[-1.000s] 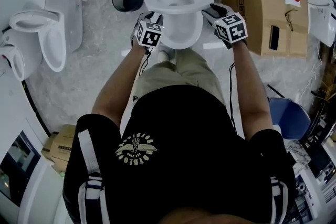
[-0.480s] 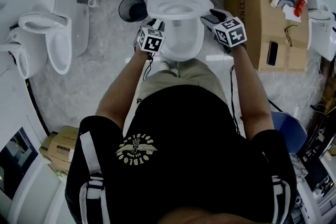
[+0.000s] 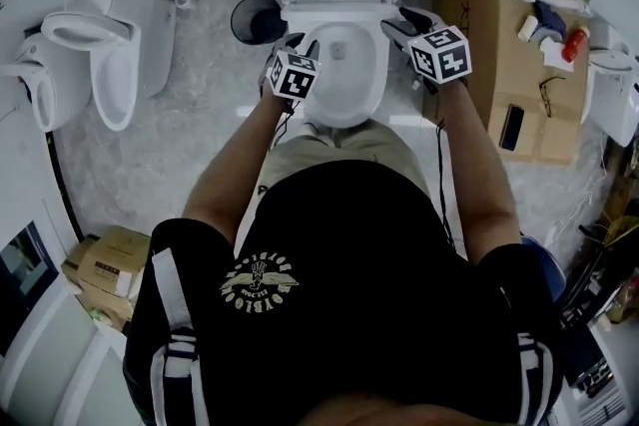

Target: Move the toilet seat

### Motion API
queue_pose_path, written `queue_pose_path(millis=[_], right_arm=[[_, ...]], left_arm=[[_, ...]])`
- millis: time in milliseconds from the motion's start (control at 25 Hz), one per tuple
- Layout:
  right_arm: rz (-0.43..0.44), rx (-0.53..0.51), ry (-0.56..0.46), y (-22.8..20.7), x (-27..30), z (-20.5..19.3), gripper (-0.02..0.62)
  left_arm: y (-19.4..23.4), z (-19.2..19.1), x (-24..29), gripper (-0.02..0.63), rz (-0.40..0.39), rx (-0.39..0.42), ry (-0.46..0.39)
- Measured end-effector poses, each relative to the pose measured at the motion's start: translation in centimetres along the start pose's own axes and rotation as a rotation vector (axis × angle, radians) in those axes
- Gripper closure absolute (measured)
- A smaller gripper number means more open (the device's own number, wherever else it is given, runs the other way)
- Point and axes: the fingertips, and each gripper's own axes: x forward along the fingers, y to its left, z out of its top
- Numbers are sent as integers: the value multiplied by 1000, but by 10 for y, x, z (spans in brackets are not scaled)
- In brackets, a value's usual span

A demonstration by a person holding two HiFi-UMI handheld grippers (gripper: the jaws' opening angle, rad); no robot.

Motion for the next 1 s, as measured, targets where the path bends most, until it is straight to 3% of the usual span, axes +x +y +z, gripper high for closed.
queue_pose_path(millis=[440,720,1000], right_arm=[[38,-29,-19,-34,22,48,373],[52,18,-67,-57,37,74,374],[15,-2,-78,-83,53,98,379]], left_arm=[[8,31,2,480,43,-35,-27],[13,44,-2,480,90,-87,-51],[4,43,-5,480,102,-107,-60]])
